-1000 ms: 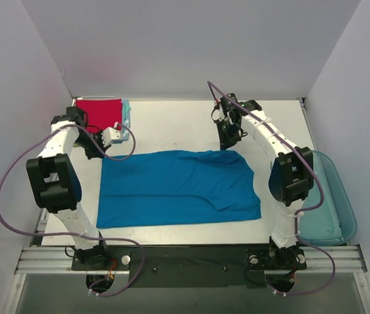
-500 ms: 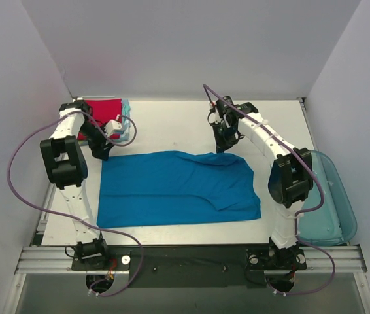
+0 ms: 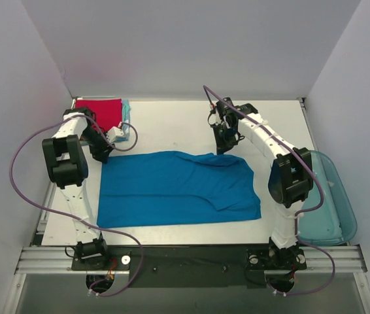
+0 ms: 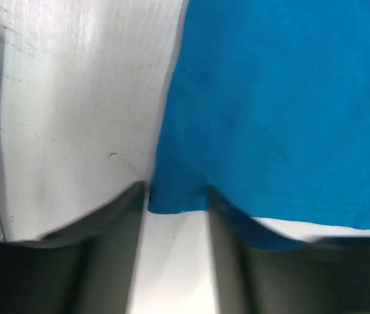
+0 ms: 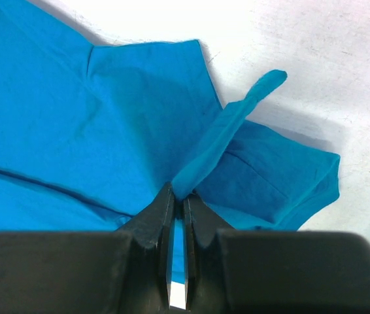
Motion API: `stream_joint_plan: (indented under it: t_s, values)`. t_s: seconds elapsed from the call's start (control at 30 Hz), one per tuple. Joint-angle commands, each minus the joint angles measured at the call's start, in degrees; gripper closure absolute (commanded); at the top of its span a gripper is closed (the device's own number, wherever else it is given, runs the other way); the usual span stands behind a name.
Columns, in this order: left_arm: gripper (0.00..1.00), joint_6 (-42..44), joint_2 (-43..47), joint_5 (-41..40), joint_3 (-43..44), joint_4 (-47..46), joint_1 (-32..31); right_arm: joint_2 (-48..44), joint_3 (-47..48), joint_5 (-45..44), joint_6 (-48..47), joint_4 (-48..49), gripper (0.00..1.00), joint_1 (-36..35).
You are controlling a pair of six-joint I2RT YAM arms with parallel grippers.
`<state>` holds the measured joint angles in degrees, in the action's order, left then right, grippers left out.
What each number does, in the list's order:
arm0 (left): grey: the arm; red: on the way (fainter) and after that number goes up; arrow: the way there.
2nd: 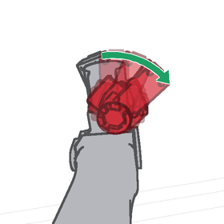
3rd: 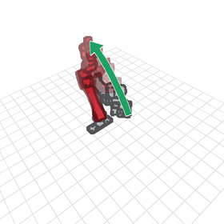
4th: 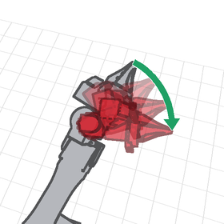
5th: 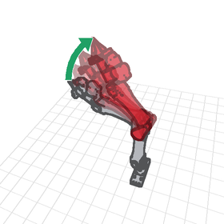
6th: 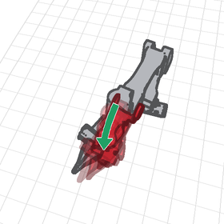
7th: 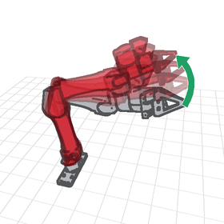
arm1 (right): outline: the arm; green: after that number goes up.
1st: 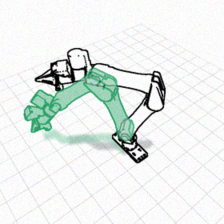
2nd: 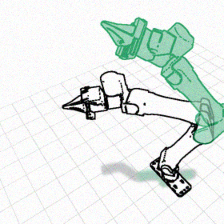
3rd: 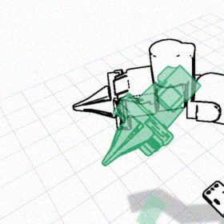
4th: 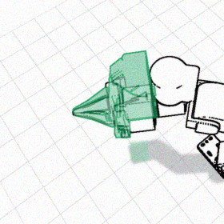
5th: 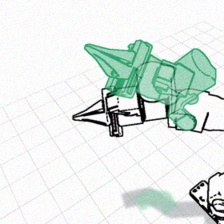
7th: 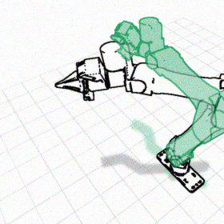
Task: Fold and stack the t-shirts
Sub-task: Grap the side of the flattened tshirt furthest away from the robot with both arms, then fold the other side of the tshirt into a rectangle
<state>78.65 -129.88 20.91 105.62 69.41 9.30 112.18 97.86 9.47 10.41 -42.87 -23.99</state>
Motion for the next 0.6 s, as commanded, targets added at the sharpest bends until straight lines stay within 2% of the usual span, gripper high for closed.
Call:
stream_joint_plan:
  t_s: [0.0, 0.07, 0.27, 0.43, 0.57]
  values:
    - [0.78, 0.71, 0.76, -2.01, -5.68, -3.04, -0.07, -2.40, -0.92, 0.28, 0.40, -1.34, 1.00, -0.09]
    - [1.00, 0.63, 2.35, -0.43, -5.87, -2.18, 0.10, -3.28, -1.10, 0.19, 0.83, -1.51, 1.00, 0.08]
    - [1.00, 3.77, 11.22, 4.05, -8.93, -1.29, 0.63, -8.63, -5.48, 1.60, 1.80, -5.29, 1.00, 2.19]
    - [1.00, 9.23, 23.33, 5.02, -19.55, -2.52, 0.72, -14.79, -14.87, 3.53, 2.33, -6.34, 1.00, 2.37]
    - [1.00, 14.33, 29.93, 1.16, -28.60, -2.61, 0.98, -19.01, -23.22, 3.10, 3.21, -6.09, 1.00, 2.37]
